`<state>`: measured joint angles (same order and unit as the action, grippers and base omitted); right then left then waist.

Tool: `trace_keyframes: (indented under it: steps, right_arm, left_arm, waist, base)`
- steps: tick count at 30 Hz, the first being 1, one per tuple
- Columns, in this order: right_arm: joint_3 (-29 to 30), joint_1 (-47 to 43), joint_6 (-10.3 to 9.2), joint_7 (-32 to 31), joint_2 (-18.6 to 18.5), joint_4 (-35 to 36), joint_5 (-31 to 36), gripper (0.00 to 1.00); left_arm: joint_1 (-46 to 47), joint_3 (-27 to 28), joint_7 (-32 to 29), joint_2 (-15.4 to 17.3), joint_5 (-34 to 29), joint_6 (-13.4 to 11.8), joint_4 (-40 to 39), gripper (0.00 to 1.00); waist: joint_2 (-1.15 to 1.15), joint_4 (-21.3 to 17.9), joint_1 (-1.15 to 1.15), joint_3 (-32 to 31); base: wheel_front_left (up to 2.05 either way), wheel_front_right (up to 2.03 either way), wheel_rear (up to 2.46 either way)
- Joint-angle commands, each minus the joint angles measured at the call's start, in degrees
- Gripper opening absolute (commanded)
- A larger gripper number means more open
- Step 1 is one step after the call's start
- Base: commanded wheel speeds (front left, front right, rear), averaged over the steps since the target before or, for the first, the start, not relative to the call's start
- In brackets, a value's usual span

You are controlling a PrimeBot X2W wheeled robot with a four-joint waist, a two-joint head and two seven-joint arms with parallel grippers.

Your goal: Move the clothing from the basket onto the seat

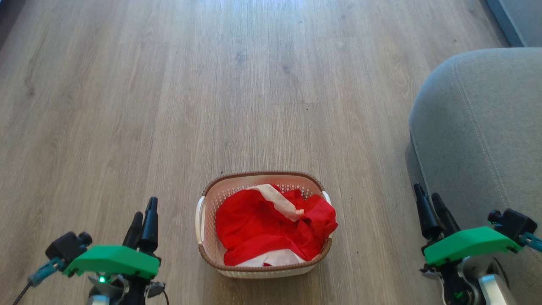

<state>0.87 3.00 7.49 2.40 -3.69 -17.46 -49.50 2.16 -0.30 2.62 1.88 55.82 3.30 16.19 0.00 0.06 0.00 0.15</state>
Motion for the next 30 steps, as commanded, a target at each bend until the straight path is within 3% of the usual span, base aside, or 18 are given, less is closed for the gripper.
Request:
trace_keyframes:
  steps: [1,30]
  right_arm:
    - [-1.0,3.3,0.0,1.0,-1.0,2.0,2.2,1.0]
    - [-3.6,3.7,0.0,5.9,-1.0,2.5,23.5,1.0]
  left_arm:
    - [2.6,0.3,0.7,0.5,-2.1,-0.3,-2.2,1.0]
    - [2.3,-1.6,5.7,0.7,-24.9,-2.9,-4.8,1.0]
  waist:
    - [0.0,0.0,0.0,0.0]
    - [0.0,0.0,0.0,0.0]
  base:
    - [0.0,0.0,0.0]
    - [0.0,0.0,0.0]
